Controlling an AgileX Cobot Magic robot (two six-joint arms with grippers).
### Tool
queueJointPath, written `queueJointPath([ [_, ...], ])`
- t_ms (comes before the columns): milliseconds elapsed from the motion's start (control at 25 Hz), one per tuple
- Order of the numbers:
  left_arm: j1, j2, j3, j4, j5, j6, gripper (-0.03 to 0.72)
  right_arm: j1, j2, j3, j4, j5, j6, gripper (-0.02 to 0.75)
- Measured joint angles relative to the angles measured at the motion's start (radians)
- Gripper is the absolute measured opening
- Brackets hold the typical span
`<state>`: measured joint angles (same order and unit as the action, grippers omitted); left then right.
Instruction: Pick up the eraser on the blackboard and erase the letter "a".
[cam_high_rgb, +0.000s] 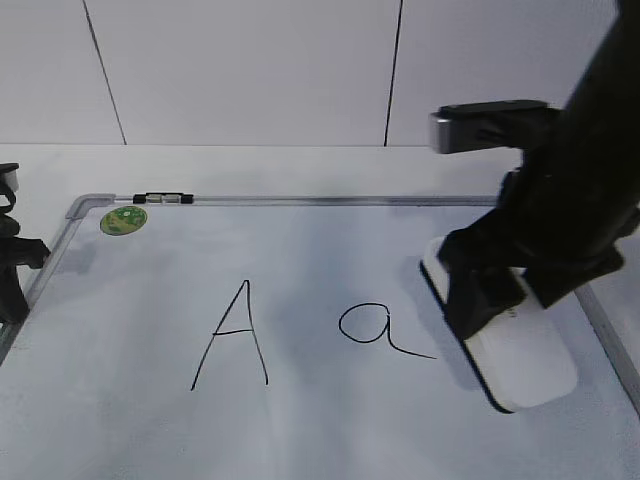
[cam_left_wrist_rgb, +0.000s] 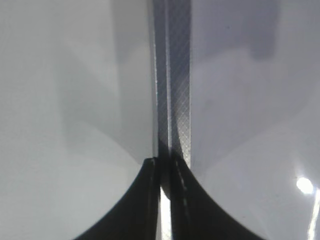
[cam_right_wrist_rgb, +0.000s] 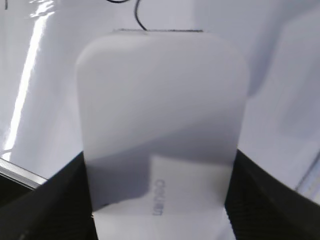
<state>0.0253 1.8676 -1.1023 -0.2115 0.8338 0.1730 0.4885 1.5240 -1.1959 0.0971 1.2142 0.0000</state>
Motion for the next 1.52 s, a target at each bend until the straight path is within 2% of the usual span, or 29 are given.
queueJointPath([
  [120,0.000,0.000,0.000,0.000,0.000,0.000,0.017,0.064,0.088,-0.057,0.000,-0.025,0.000,0.563],
  [240,0.000,0.000,0.000,0.000,0.000,0.000,0.017,0.091,0.171,-0.111,-0.016,-0.044,0.000,0.563],
  [760,0.000,0.000,0.000,0.000,0.000,0.000,0.017,0.095,0.451,-0.277,-0.038,-0.082,-0.013,0.563],
  [1520,0.000,0.000,0.000,0.000,-0.002,0.000,0.017,0.095,0.511,-0.292,-0.051,-0.124,-0.015,0.563],
])
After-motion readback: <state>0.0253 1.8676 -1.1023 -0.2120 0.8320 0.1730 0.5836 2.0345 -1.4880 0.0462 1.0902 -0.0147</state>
